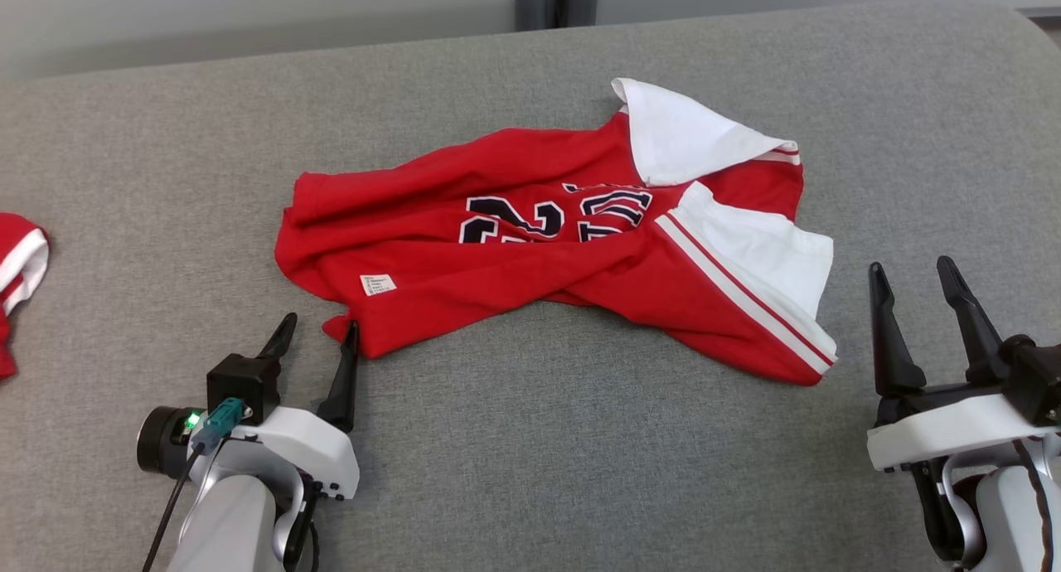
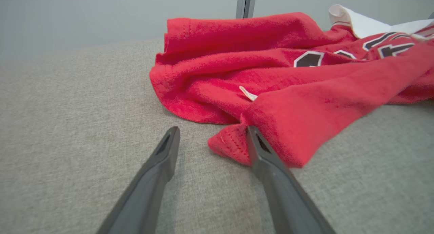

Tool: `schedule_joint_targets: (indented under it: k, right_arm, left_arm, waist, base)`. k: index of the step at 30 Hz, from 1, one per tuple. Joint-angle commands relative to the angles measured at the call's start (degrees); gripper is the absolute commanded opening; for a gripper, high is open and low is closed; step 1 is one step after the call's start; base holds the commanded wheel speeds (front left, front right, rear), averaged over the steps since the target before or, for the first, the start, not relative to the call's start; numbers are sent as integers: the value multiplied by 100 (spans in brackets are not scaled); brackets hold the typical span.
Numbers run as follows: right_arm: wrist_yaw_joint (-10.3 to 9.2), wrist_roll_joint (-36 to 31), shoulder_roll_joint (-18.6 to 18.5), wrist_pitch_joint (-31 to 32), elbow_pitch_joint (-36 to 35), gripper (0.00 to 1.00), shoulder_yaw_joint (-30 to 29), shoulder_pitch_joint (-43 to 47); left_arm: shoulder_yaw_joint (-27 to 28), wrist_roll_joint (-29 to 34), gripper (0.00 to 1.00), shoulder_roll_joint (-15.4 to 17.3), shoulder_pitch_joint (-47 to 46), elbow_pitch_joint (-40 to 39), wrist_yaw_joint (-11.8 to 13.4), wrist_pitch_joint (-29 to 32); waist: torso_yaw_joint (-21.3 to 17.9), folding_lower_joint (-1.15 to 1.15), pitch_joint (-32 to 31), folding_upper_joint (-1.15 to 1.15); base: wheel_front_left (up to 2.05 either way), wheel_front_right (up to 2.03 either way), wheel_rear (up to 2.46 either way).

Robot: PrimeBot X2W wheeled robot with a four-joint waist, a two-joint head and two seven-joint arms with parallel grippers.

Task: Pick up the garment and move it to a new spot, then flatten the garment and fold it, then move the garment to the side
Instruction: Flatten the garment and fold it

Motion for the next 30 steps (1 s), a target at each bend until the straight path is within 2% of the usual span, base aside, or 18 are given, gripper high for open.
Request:
schedule_joint_targets:
  k: [1, 7, 8, 9, 10, 11, 12, 18, 23, 30]
  right_arm:
    - [-2, 30, -30, 0, 19, 100, -1, -92]
    - [-2, 20, 4, 0, 57, 100, 69, -198]
    - [-2, 22, 6, -1, 62, 100, 71, -205]
    - [-2, 22, 6, -1, 62, 100, 71, -205]
    - [-2, 27, 10, -1, 69, 100, 69, -210]
    - [-2, 30, 12, 0, 77, 100, 68, -211]
    - [-2, 33, 16, 0, 84, 100, 69, -210]
    - [-2, 23, 33, -1, 126, 100, 35, -189]
    - [-2, 32, 48, 0, 197, 100, -79, -71]
    - [-1, 50, 113, 0, 310, 100, -115, 138]
  left_arm:
    - [-49, 56, 100, 43, -149, 65, -69, -2]
    - [-137, 86, 100, 32, -245, 285, -173, -1]
    - [-151, 87, 93, 25, -240, 310, -189, -1]
    - [-151, 87, 93, 25, -240, 310, -189, -1]
    - [-156, 86, 75, 21, -235, 320, -186, 0]
    - [-161, 77, 42, 13, -227, 320, -192, 0]
    - [-176, 68, 0, 7, -221, 300, -200, 0]
    - [-158, 83, 0, 8, -212, -65, -188, -3]
    - [123, 207, 0, 25, -91, -1117, 47, -2]
    - [349, 327, 0, 21, 655, -2478, 142, -2]
  waist:
    - [-49, 0, 87, 0]
    - [-111, 0, 165, 0]
    - [-115, 0, 166, 0]
    - [-115, 0, 166, 0]
    - [-116, 0, 164, 0]
    - [-115, 0, 161, 0]
    - [-113, 0, 158, 0]
    - [-38, 0, 82, 0]
    - [149, 0, -173, 0]
    - [409, 0, -671, 0]
  base:
    - [0, 0, 0]
    - [0, 0, 0]
    - [0, 0, 0]
    - [0, 0, 0]
    - [0, 0, 0]
    - [0, 0, 0]
    - [0, 0, 0]
    - [0, 0, 0]
    - [0, 0, 0]
    - [0, 0, 0]
